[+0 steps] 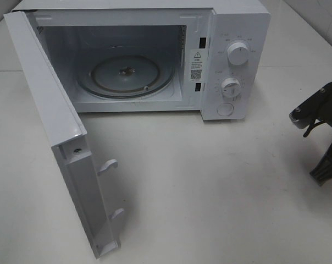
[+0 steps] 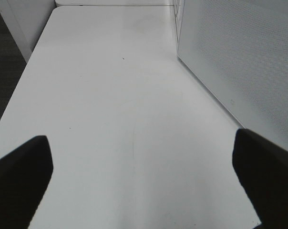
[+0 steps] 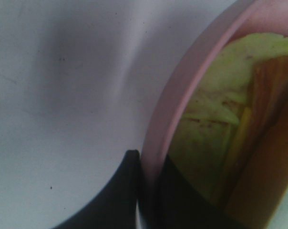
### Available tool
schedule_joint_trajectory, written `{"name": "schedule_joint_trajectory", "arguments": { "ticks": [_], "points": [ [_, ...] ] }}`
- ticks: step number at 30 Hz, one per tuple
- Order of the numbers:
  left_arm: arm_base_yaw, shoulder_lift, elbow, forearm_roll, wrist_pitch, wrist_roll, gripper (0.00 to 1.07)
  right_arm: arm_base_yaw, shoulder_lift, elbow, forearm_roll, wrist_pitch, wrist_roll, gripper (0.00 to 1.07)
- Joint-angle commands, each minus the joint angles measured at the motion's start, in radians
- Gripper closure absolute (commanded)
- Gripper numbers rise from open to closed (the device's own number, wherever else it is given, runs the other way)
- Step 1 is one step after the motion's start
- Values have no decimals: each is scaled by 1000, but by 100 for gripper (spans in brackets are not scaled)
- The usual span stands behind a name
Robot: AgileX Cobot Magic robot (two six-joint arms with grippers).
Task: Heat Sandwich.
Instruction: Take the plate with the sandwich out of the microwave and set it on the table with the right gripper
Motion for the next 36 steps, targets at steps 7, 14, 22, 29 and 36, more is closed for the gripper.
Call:
{"name": "schedule_joint_trajectory", "arguments": {
  "ticks": [7, 14, 22, 29, 36],
  "points": [
    [4, -28, 3, -8, -8, -4, 9, -6, 94, -4, -91, -40, 115, 107],
    [4, -28, 3, -8, -8, -4, 9, -6, 142, -3, -131, -83, 178, 107],
    [4, -28, 3, -8, -8, -4, 9, -6, 219, -3, -176, -117, 232, 107],
    [4, -28, 3, -8, -8, -4, 9, -6, 246, -3, -176, -137, 232, 106],
    [4, -28, 3, -8, -8, -4, 9, -6, 249, -3, -177, -142, 232, 104]
  ]
}}
